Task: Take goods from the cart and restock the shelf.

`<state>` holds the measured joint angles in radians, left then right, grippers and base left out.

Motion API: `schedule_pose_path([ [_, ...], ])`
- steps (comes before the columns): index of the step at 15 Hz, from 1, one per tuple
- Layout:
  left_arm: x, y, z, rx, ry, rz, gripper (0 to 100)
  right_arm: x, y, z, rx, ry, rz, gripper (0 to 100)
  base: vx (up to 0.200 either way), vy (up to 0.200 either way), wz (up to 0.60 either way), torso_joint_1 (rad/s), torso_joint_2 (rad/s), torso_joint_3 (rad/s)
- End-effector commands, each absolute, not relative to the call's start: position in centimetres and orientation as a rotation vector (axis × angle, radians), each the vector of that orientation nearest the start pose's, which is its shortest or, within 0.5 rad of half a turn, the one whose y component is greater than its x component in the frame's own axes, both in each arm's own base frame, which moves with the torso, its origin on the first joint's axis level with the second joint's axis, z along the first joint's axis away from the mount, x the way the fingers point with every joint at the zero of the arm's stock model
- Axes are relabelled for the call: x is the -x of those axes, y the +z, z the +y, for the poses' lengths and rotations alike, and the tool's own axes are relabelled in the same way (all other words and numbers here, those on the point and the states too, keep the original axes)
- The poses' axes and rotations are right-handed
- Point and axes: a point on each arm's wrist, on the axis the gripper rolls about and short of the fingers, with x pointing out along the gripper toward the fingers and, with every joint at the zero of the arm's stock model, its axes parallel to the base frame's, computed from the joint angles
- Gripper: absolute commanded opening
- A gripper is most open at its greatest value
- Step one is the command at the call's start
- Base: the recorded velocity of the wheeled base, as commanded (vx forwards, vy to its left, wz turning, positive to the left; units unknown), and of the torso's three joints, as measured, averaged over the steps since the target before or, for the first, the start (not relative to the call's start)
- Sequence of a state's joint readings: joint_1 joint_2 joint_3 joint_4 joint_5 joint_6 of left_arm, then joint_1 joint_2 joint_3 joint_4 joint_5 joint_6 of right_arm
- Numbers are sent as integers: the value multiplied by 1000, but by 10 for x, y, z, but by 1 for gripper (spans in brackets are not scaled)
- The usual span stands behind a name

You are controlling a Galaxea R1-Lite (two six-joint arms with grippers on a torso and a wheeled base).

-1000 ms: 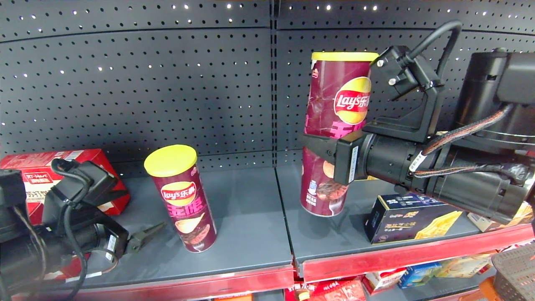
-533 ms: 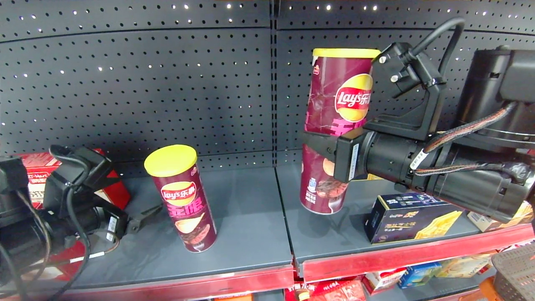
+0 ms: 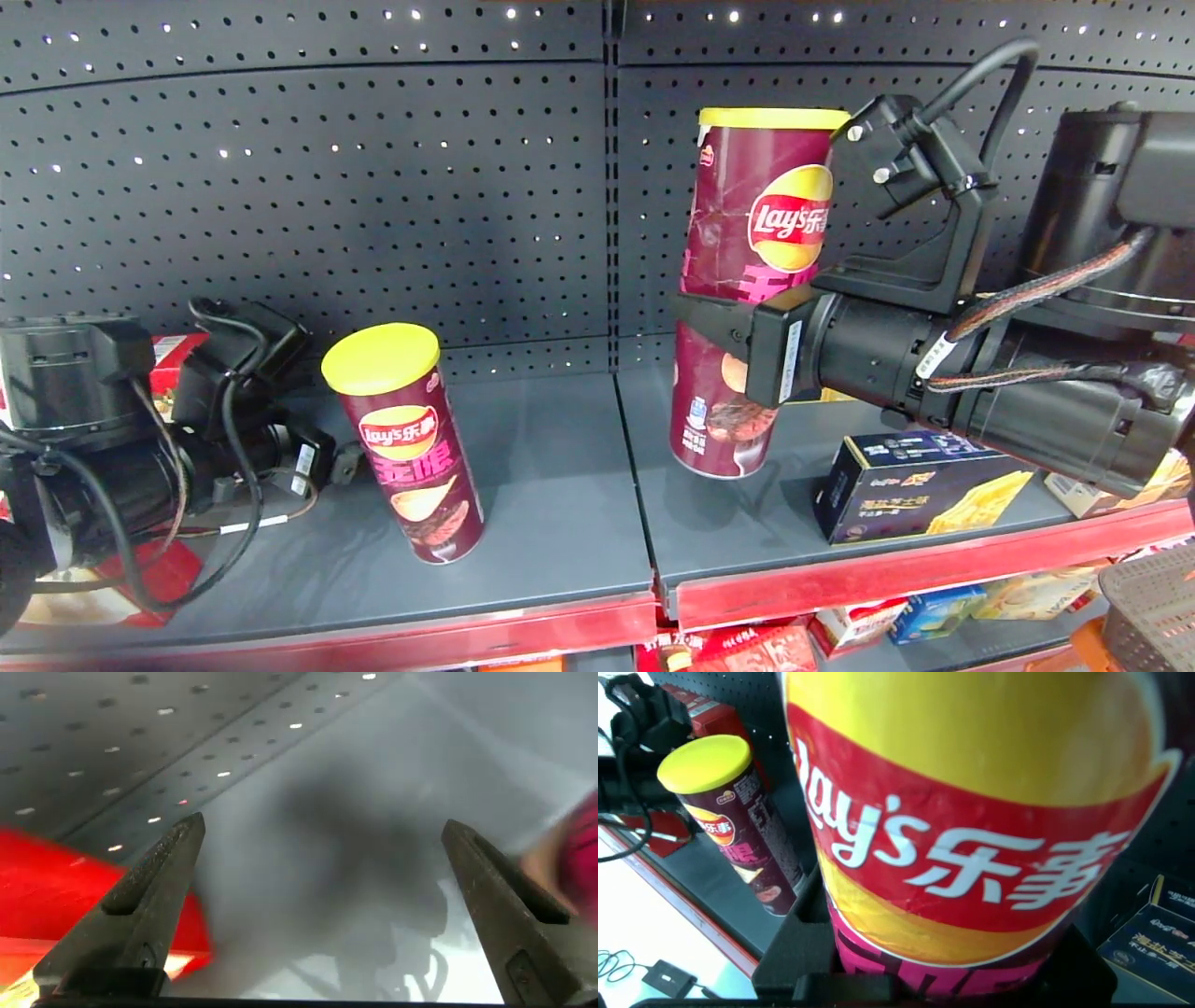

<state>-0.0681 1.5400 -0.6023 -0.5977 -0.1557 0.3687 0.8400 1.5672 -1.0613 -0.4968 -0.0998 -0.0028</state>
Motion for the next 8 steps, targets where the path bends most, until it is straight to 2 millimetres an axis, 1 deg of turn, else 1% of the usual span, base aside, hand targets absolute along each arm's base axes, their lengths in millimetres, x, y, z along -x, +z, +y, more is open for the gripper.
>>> schedule_pose_path([
  [1, -257, 162, -29, -336, -314, 321, 100, -195, 281, 215, 6, 741, 6, 0, 0, 0, 0, 0, 0, 0],
  [3, -266, 157, -38, -309, -336, 301, 100, -195, 281, 215, 6, 741, 6, 0, 0, 0, 0, 0, 0, 0],
  [4, -269, 156, -38, -309, -334, 289, 100, -195, 281, 215, 6, 741, 4, 0, 0, 0, 0, 0, 0, 0],
  [8, -269, 154, -38, -309, -334, 300, 100, -195, 281, 215, 5, 741, 3, 0, 0, 0, 0, 0, 0, 0],
])
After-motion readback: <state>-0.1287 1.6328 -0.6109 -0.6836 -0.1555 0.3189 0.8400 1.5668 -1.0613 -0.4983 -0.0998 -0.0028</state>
